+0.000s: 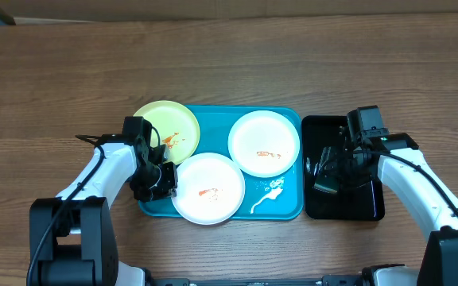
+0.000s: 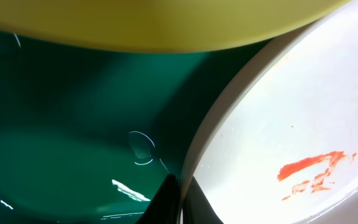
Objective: Clean dirty plates on tray and stack at the side
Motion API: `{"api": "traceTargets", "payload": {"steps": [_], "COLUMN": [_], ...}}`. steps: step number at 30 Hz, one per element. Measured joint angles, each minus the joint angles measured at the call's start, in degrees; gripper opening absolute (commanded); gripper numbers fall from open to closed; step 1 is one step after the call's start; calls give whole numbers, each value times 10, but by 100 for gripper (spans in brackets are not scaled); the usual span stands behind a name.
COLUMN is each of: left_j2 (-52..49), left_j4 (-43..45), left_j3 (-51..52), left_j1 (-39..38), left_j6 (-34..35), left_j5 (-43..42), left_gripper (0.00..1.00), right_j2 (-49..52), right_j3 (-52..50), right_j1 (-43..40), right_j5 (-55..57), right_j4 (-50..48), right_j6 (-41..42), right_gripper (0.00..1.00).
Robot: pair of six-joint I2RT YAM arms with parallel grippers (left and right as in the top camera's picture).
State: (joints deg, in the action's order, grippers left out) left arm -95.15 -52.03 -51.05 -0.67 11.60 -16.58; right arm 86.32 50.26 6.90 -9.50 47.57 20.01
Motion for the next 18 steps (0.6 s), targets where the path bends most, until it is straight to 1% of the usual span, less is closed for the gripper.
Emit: {"api": "traceTargets", "payload": {"steps": [6, 13, 18], "left_j2": [0, 0, 0], "left_j4": [0, 0, 0], "left_j3": [0, 0, 0], "left_j1": [0, 0, 0], "left_j6": [1, 1, 1], "left_j5": [0, 0, 0], "left_gripper": [5, 6, 6], "right_j2": [0, 0, 0], "right_j3": [0, -18, -22], "right_j1": [0, 0, 0], "right_j5": [9, 16, 16], "right_j4": [-5, -43, -48], "right_j6": [13, 23, 23], "right_gripper": [63, 63, 63]}}
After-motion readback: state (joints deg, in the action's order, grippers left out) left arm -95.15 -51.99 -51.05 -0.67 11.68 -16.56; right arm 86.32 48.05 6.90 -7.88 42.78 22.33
